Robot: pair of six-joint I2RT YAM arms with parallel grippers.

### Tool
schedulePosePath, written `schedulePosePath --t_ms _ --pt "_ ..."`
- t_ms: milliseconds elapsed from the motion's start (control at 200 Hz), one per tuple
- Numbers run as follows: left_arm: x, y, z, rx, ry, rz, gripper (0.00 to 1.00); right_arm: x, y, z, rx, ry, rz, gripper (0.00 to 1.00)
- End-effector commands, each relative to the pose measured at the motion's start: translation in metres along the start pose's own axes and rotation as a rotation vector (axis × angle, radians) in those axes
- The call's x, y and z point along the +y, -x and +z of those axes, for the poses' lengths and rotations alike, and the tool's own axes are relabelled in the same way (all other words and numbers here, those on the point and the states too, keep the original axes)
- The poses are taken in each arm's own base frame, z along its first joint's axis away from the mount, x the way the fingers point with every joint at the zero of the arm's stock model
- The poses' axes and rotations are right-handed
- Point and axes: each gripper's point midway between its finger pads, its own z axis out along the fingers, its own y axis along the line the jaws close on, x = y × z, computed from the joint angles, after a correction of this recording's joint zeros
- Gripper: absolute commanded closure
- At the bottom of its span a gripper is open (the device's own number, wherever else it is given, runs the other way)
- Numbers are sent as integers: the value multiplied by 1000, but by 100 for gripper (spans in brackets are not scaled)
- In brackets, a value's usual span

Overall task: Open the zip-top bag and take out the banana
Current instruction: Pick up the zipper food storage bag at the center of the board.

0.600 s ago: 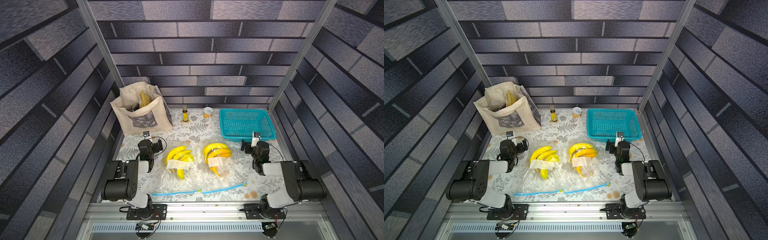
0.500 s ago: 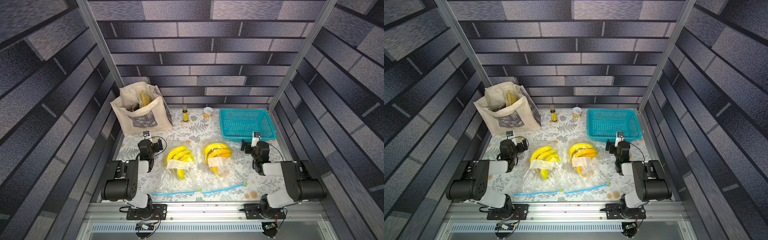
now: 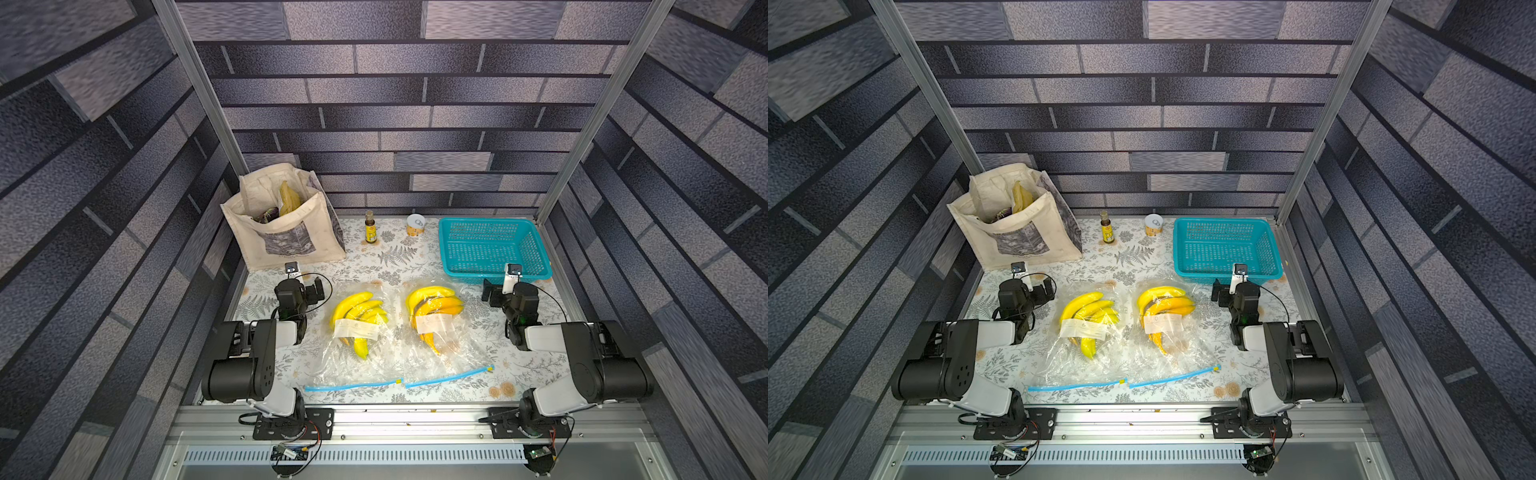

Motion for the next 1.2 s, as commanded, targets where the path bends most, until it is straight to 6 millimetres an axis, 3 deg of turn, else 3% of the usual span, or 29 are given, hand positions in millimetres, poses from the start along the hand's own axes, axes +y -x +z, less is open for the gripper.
schedulePosePath --t_ms 0,175,260,341,376,456,541,596,646,731,836,1002,1192 --pt "-1 7 4 -16 -12 -1 0 -2 9 3 -25 -8 -5 0" --pt "8 12 2 -21 33 -31 0 -3 13 2 -30 -15 2 3" --pt "25 36 -8 21 157 -61 0 -10 23 -7 25 -56 19 7" --pt "24 67 -32 30 220 -31 0 -15 32 -24 107 -82 78 9" --pt "15 82 -45 -2 217 3 0 -12 33 -33 141 -68 113 9" --pt "-25 108 -73 -79 114 98 0 2 28 -52 234 2 210 9" --pt "-89 117 -103 -113 -69 268 0 31 21 -71 343 155 296 9" --pt "-135 110 -123 -115 -209 396 0 49 13 -82 414 252 336 9" --pt "-174 96 -143 -113 -326 521 0 52 2 -92 496 251 367 9" --pt "-219 65 -172 -84 -440 732 0 52 -15 -107 589 233 417 10" --pt "-254 25 -200 -4 -536 933 0 60 -30 -123 638 276 452 11" --pt "-314 -35 -256 39 -721 1150 0 57 -42 -135 647 248 487 10" --pt "-350 -97 -292 101 -813 1256 0 60 -54 -138 687 252 535 10"
